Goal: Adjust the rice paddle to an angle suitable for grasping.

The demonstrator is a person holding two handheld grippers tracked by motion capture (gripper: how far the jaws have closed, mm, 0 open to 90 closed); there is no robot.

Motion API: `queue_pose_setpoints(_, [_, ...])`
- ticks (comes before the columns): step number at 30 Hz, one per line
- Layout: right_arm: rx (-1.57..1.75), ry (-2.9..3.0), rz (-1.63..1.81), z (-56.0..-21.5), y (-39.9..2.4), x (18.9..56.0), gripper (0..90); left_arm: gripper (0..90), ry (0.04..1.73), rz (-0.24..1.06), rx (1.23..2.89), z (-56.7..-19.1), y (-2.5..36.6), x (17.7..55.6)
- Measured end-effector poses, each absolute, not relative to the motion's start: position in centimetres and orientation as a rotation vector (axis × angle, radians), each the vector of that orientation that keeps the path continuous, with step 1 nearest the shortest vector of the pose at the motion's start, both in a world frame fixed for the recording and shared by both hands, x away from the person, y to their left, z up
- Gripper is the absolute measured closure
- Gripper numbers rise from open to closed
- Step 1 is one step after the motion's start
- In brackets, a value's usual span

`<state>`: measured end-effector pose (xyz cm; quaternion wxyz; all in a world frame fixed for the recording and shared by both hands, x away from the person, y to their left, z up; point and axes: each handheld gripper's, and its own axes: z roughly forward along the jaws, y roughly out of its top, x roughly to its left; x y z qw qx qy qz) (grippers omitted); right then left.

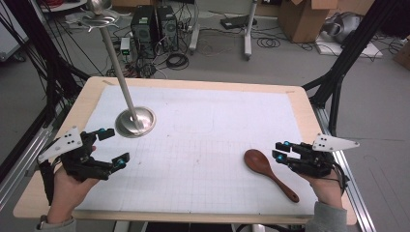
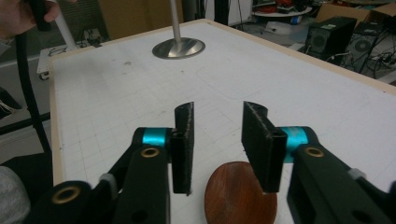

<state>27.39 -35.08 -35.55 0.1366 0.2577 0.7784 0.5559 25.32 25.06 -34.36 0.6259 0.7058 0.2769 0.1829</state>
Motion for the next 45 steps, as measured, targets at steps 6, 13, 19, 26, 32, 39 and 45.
queue_pose_setpoints(6, [0.769, 2.230, 1.559, -36.0, -35.5, 27.5, 81.0, 1.8, 0.629, 0.416, 1.625, -34.4, 24.9, 25.3])
queue_pose_setpoints(13, [0.771, 2.229, 1.543, -36.5, -35.8, 27.5, 89.1, 1.7, 0.622, 0.409, 1.641, -34.5, 24.6, 25.4])
queue_pose_setpoints(19, [0.815, 2.237, 1.526, -37.2, -36.0, 27.9, 89.1, 1.8, 0.624, 0.408, 1.644, -34.6, 24.5, 25.4])
queue_pose_setpoints(26, [0.848, 2.250, 1.457, -37.8, -35.5, 28.5, 89.1, 1.8, 0.630, 0.410, 1.649, -34.7, 24.6, 25.4])
queue_pose_setpoints(32, [0.888, 2.283, 1.426, -39.0, -35.7, 29.3, 89.1, 1.7, 0.629, 0.413, 1.653, -34.8, 24.4, 25.4])
queue_pose_setpoints(39, [0.967, 2.314, 1.394, -40.8, -35.9, 30.2, 89.1, 1.8, 0.638, 0.409, 1.661, -35.1, 24.4, 25.3])
queue_pose_setpoints(45, [1.024, 2.350, 1.323, -41.9, -35.7, 30.9, 89.1, 1.8, 0.644, 0.404, 1.663, -35.2, 24.4, 25.3])
